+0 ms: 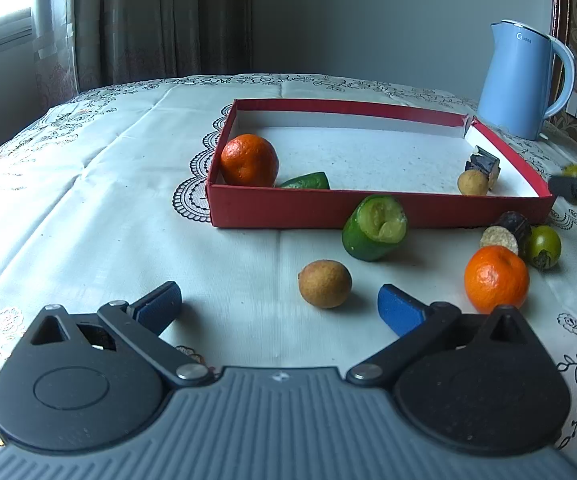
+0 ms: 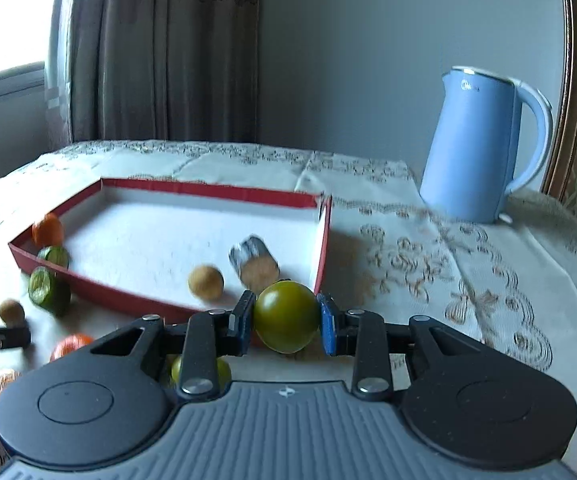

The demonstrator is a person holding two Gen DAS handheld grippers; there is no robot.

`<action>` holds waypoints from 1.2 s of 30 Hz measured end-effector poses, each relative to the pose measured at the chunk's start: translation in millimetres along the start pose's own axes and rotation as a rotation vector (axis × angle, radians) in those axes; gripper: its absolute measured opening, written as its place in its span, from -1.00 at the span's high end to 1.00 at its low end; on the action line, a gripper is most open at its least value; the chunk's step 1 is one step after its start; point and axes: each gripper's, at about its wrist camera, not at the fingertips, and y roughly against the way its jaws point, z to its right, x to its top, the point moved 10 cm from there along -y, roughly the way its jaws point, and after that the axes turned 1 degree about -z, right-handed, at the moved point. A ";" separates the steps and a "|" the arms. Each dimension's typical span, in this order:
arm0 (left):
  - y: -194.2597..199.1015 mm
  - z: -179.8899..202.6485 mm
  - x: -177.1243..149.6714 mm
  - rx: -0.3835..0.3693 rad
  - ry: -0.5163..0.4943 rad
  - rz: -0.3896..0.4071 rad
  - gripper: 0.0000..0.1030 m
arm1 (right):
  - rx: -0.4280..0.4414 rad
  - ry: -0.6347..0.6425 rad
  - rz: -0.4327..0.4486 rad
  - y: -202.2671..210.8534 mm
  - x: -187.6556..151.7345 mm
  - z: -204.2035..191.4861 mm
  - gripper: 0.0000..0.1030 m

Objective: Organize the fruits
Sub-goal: 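Lift the green tomato with the right gripper into the tray and open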

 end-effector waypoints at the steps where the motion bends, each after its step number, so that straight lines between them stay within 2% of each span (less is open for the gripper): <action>1: 0.0 0.0 0.0 0.000 0.000 0.000 -1.00 | 0.001 0.002 0.002 -1.4 2.5 -0.4 0.37; 6: 0.1 -0.2 0.0 0.000 0.000 0.000 -1.00 | 0.004 0.023 0.000 -16.4 12.9 -7.6 0.37; 14: 0.0 0.1 0.0 0.000 0.000 0.000 -1.00 | -0.005 0.052 -0.066 -46.8 7.8 -14.1 0.37; 24: -0.1 -0.1 0.0 0.001 -0.001 -0.001 -1.00 | 0.010 0.039 -0.085 -57.7 0.5 -14.7 0.37; 30: -0.1 -0.2 -0.1 0.001 -0.001 0.000 -1.00 | 0.030 -0.009 -0.087 -55.7 -0.9 -9.1 0.37; 31: -0.2 0.0 -0.1 0.001 -0.001 0.000 -1.00 | 0.029 -0.015 -0.083 -53.6 -0.7 -8.6 0.36; 33: -0.2 -0.2 -0.1 0.001 -0.001 0.000 -1.00 | 0.032 -0.034 -0.057 -45.2 -0.1 -6.6 0.14; 36: -0.2 0.0 -0.2 0.001 -0.001 0.000 -1.00 | 0.058 -0.062 -0.016 -27.9 -1.0 -6.3 0.06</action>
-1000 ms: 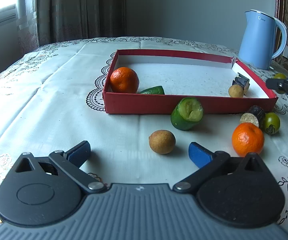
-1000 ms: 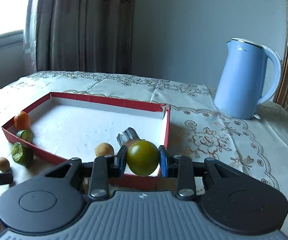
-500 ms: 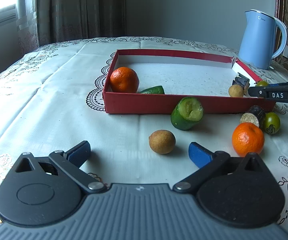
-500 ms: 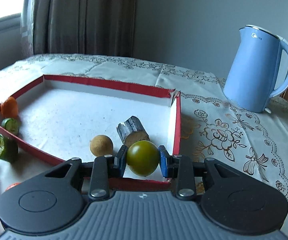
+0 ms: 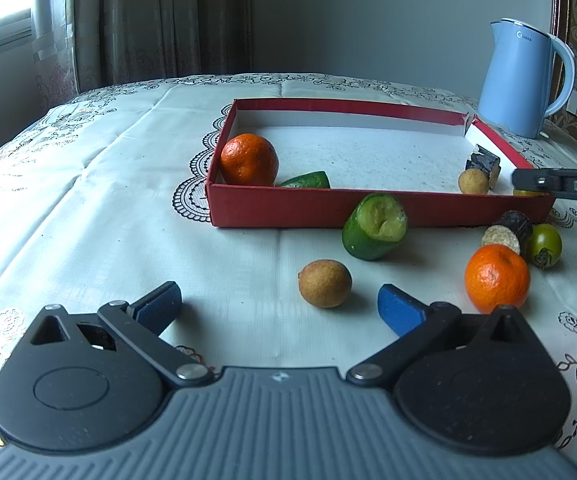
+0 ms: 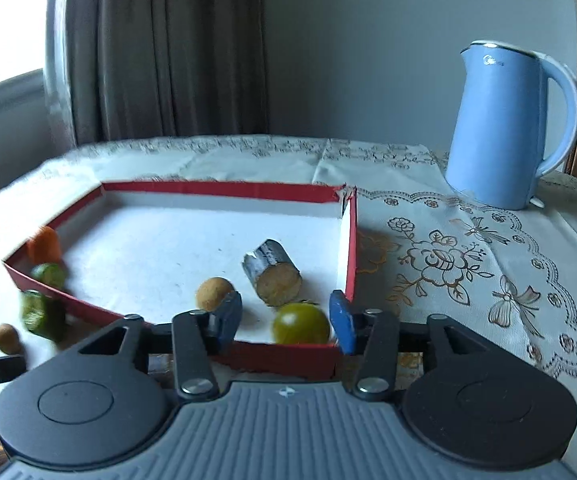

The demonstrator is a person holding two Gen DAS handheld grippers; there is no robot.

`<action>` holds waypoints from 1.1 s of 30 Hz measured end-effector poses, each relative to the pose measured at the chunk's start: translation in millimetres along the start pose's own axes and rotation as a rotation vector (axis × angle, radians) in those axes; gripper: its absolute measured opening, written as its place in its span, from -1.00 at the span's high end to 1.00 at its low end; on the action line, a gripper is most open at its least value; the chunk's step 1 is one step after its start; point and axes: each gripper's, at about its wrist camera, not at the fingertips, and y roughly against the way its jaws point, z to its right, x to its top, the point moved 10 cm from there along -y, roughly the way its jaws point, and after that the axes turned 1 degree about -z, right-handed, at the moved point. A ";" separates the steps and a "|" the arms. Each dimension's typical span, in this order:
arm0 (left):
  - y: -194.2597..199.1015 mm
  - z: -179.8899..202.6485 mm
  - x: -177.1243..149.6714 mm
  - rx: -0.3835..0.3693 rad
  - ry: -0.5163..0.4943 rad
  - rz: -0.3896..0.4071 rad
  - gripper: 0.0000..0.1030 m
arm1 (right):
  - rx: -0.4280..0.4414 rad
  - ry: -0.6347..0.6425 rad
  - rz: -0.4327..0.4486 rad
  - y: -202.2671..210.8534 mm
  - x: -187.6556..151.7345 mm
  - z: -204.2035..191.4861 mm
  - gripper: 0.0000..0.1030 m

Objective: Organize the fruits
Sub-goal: 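Lift the green tomato with the right gripper into the tray and open, then withdraw the right gripper while the left gripper grasps the brown kiwi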

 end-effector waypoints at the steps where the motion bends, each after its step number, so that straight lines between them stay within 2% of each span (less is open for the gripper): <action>1: 0.0 -0.1 0.0 0.000 0.000 0.000 -1.00 | -0.004 -0.001 0.016 5.6 -1.0 0.1 0.05; 3: -0.1 -0.2 0.1 0.000 -0.001 0.000 -1.00 | -0.038 -0.004 0.045 15.4 -4.4 2.7 -0.05; 12: -0.2 0.0 0.1 0.000 0.000 0.000 -1.00 | -0.069 -0.129 0.034 28.7 -25.7 32.0 -0.06; 20: 1.9 -2.3 0.3 0.012 0.004 0.011 -1.00 | -0.090 -0.146 0.031 27.8 -28.9 38.3 -0.06; 22: 2.6 -2.1 0.6 0.016 0.001 0.014 -0.94 | -0.106 -0.148 0.021 26.6 -30.3 40.7 -0.07; 23: 3.1 -1.7 0.8 0.022 -0.006 0.017 -0.84 | -0.122 -0.149 0.015 25.6 -31.2 42.7 -0.08; 26: 4.1 3.6 2.3 0.027 -0.025 0.024 -0.70 | -0.154 -0.151 0.009 24.5 -32.6 47.3 -0.27; 28: 3.5 6.4 3.7 0.027 -0.037 0.025 -0.63 | -0.158 -0.155 0.015 25.3 -32.3 48.7 -0.27; 31: 3.4 8.1 5.5 0.022 -0.041 0.024 -0.43 | -0.159 -0.155 0.011 24.6 -32.8 48.7 -0.27; 33: 4.0 8.1 6.6 0.020 -0.036 0.024 -0.20 | -0.161 -0.154 0.013 25.0 -32.6 48.9 -0.27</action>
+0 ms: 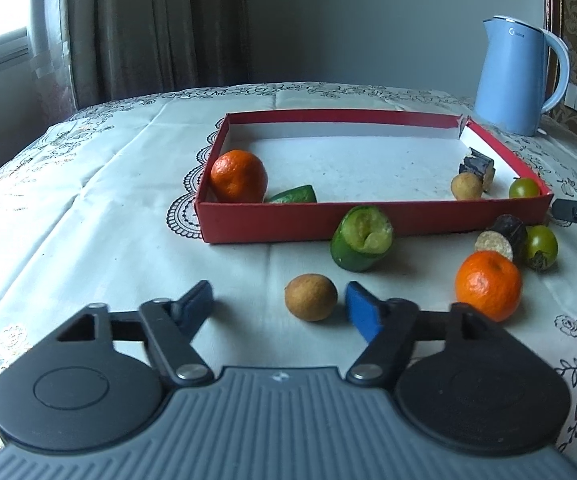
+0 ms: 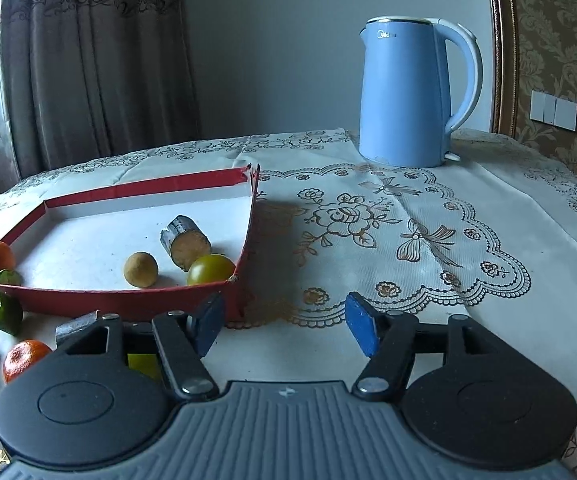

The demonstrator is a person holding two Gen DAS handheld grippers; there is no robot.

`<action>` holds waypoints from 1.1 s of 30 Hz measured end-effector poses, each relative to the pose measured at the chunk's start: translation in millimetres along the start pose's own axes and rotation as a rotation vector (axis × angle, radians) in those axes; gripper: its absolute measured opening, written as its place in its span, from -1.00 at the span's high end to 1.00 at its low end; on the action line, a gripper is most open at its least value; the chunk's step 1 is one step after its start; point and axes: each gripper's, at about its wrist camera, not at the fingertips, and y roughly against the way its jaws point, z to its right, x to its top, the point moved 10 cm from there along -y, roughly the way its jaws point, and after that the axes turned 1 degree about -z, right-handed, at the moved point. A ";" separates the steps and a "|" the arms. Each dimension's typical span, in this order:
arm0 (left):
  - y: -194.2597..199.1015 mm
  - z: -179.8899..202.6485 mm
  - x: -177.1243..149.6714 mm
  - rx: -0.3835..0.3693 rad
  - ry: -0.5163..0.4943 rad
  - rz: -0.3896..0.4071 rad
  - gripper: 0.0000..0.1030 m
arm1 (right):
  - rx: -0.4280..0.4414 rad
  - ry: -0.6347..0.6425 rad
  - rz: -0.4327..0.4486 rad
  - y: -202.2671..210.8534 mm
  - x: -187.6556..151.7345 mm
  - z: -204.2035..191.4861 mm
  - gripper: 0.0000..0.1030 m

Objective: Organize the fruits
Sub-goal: 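Withdraw the right gripper while the left gripper grasps the brown kiwi, then carry the kiwi into the red tray and open the left gripper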

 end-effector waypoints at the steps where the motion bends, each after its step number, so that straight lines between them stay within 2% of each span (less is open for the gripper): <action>1: 0.2 -0.1 0.1 0.002 0.002 -0.001 -0.15 | 0.000 0.000 0.000 -0.2 -0.1 0.3 -0.27; 5: 2.2 -2.0 0.7 0.005 0.014 0.006 0.14 | -0.006 0.002 -0.004 -1.4 -0.4 1.1 -0.27; 10: 3.4 -1.7 1.7 0.008 0.013 0.015 0.36 | -0.008 0.002 -0.002 -1.1 -0.4 0.5 -0.27; 12: 4.0 -1.5 2.4 0.005 0.015 0.016 0.51 | -0.010 0.002 -0.001 -1.2 -0.5 0.9 -0.27; 24: 7.6 0.5 7.2 -0.009 0.010 0.030 0.53 | -0.017 0.002 0.006 0.0 0.4 1.4 -0.27; 33: 21.0 7.5 36.0 -0.046 -0.007 0.091 0.53 | -0.019 0.002 0.008 0.1 0.7 1.4 -0.27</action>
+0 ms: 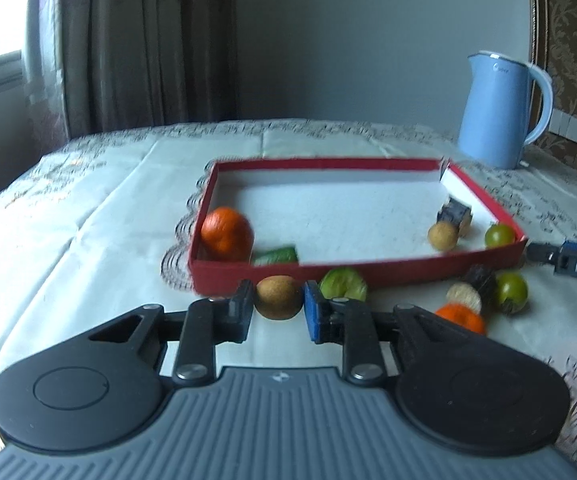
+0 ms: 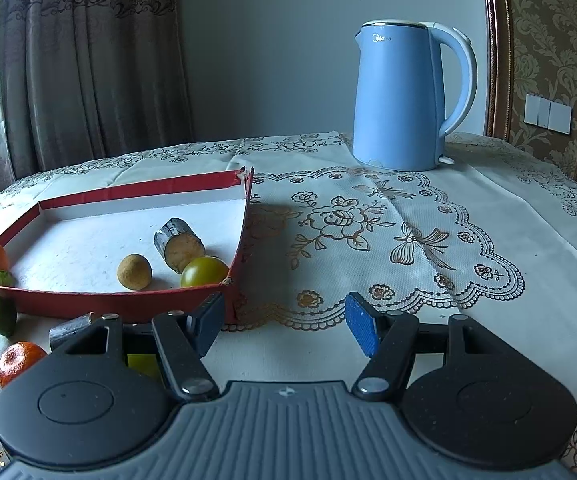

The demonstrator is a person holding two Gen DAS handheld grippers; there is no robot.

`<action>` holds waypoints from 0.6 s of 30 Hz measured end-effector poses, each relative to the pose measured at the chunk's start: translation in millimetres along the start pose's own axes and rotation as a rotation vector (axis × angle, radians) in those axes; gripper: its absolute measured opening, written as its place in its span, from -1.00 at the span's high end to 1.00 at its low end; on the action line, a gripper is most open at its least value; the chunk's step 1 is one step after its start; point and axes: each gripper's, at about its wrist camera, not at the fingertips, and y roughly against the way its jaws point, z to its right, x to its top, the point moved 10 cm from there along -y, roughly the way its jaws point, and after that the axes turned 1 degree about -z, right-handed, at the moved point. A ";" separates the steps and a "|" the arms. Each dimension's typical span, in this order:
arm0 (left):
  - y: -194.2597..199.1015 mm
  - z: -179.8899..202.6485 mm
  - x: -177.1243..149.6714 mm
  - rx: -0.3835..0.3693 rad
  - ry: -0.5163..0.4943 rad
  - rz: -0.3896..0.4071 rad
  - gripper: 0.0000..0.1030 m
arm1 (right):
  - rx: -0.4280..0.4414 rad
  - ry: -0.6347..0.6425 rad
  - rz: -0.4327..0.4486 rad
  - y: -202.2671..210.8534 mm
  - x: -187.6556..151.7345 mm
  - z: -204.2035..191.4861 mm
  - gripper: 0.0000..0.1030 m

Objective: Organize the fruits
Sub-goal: 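Carry the kiwi into the red tray and open the left gripper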

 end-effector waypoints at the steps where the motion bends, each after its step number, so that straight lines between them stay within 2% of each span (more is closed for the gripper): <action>1: -1.2 1.3 5.2 -0.001 -0.006 0.007 0.53 | 0.000 0.000 -0.001 -0.2 -0.2 -0.2 -0.27; 7: -25.5 6.5 38.2 0.034 -0.048 0.045 0.53 | -0.002 -0.001 -0.007 -1.3 -0.4 0.8 -0.27; 13: -66.7 -1.5 55.6 0.083 -0.032 0.007 0.53 | 0.000 0.003 -0.015 -2.9 -1.6 0.1 -0.27; 18: -91.4 -3.9 59.1 0.076 -0.012 -0.032 0.53 | 0.006 -0.002 -0.027 -5.5 -2.7 -0.4 -0.27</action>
